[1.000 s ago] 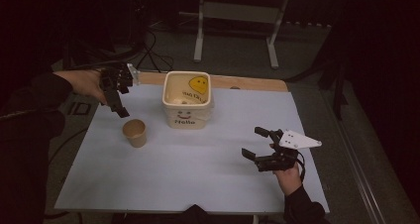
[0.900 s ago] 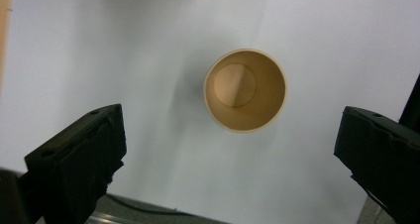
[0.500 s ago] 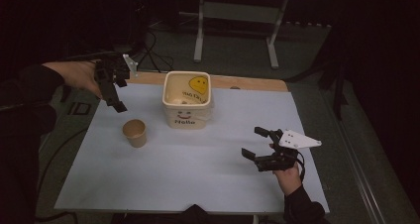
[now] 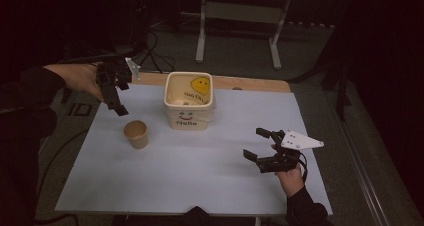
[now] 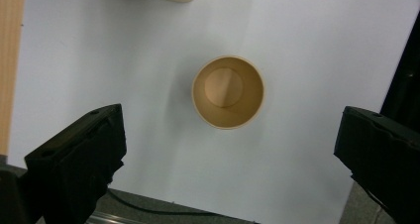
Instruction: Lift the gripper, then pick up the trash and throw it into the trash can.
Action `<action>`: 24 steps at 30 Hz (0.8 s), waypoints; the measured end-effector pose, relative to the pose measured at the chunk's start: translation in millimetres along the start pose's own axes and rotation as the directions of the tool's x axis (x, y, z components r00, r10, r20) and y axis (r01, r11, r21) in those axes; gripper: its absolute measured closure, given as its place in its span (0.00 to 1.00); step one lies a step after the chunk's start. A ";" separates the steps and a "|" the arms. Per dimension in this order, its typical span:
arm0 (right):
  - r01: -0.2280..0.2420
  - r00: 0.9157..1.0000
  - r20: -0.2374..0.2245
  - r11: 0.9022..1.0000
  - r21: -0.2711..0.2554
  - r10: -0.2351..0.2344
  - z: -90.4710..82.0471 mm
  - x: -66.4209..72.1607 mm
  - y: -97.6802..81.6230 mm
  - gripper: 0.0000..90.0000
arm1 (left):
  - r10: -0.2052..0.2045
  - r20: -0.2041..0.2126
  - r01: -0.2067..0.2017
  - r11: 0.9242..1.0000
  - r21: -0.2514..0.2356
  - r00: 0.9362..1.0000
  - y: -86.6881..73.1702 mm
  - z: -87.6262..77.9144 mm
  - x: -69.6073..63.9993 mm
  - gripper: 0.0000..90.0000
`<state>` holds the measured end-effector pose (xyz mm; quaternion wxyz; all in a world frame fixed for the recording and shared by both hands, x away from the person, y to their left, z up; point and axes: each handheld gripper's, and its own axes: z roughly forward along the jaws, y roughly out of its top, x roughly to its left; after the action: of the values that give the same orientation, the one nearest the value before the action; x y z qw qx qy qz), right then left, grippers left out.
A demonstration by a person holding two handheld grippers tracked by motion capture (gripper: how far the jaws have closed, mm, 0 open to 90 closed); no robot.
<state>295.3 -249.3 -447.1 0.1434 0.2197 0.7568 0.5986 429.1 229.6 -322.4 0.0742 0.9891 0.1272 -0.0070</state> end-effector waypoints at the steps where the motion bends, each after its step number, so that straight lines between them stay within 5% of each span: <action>1: 0.000 1.000 0.000 1.000 0.000 0.000 0.0 0.0 0.0 0.13 | -0.002 -0.007 0.002 1.000 0.004 1.000 0.0 -0.1 -0.8 0.01; 10: 0.003 1.000 -0.001 1.000 0.001 -0.003 -0.1 -0.1 0.2 0.13 | -0.001 -0.014 0.001 1.000 -0.020 1.000 1.7 5.4 -2.4 0.01; 24: 0.009 1.000 -0.013 1.000 -0.002 -0.009 1.6 -0.2 0.9 0.13 | 0.013 0.013 -0.012 0.998 -0.058 1.000 -0.9 37.1 -7.5 0.01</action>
<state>296.4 -247.9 -446.6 0.1415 0.2123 0.7582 0.6000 421.9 223.1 -359.0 0.1035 0.9872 0.1207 -0.0096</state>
